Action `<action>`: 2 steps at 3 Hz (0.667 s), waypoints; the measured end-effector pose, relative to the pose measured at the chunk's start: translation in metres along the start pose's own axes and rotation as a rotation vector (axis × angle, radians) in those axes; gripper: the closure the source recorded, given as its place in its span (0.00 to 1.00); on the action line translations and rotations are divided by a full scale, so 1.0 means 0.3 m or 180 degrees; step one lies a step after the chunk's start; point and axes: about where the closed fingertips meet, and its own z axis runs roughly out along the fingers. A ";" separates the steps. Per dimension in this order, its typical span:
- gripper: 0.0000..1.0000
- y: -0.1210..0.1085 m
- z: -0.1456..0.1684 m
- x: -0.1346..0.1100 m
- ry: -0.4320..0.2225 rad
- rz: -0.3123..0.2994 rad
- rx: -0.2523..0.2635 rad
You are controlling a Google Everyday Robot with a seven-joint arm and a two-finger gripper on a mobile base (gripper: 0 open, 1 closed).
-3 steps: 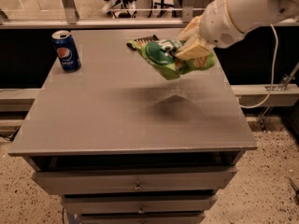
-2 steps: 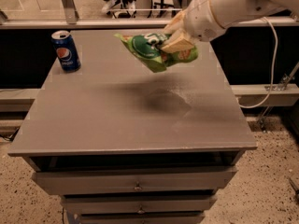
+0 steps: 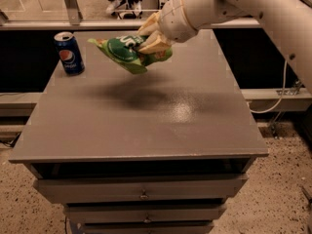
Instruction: Move green rice chip bag near pepsi can
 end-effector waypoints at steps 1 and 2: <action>1.00 -0.011 0.098 -0.028 -0.0193 -0.0274 -0.0135; 1.00 -0.030 0.212 -0.074 -0.0376 -0.0599 -0.0274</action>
Offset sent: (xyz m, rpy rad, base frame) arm 0.0195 0.0823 -0.0207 -0.0056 -0.1115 0.3048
